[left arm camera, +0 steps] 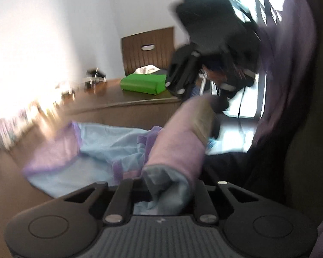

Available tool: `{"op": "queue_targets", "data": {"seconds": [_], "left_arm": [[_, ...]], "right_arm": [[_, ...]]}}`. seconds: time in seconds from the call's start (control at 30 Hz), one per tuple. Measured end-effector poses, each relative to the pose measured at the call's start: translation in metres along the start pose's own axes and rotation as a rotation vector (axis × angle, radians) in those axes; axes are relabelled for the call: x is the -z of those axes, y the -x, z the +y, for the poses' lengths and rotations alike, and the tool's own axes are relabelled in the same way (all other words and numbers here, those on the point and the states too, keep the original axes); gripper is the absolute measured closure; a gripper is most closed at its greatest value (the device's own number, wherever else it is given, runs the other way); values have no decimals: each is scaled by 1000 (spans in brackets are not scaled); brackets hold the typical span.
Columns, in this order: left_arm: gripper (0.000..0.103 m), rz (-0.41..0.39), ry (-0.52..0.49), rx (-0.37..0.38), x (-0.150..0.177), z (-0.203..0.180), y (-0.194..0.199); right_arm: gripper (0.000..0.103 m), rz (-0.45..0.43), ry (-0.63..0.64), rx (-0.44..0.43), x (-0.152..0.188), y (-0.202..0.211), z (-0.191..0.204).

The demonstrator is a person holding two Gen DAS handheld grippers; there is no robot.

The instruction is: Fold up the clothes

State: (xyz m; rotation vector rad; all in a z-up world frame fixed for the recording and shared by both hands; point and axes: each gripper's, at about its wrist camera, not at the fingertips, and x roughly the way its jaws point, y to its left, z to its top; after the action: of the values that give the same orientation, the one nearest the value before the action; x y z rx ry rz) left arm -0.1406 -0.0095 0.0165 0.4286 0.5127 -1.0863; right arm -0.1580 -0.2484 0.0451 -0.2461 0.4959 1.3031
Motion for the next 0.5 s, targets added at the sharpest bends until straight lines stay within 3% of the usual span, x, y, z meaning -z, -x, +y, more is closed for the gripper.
{"op": "queue_targets", "data": {"seconds": [0.1, 0.23, 0.33, 0.43, 0.47, 0.5], "left_arm": [[95, -25, 202, 74, 2, 32, 4], [95, -8, 334, 123, 4, 49, 4], [95, 4, 366, 139, 2, 52, 4], [95, 16, 345, 152, 0, 50, 3], [95, 21, 338, 159, 0, 50, 1], [95, 24, 334, 165, 1, 51, 1]], "right_arm": [[18, -37, 11, 94, 12, 1, 6], [18, -15, 268, 265, 29, -18, 37], [18, 2, 463, 392, 42, -32, 60], [18, -43, 516, 451, 40, -36, 56], [23, -22, 511, 406, 37, -38, 53], [39, 2, 505, 357, 34, -41, 50]]}}
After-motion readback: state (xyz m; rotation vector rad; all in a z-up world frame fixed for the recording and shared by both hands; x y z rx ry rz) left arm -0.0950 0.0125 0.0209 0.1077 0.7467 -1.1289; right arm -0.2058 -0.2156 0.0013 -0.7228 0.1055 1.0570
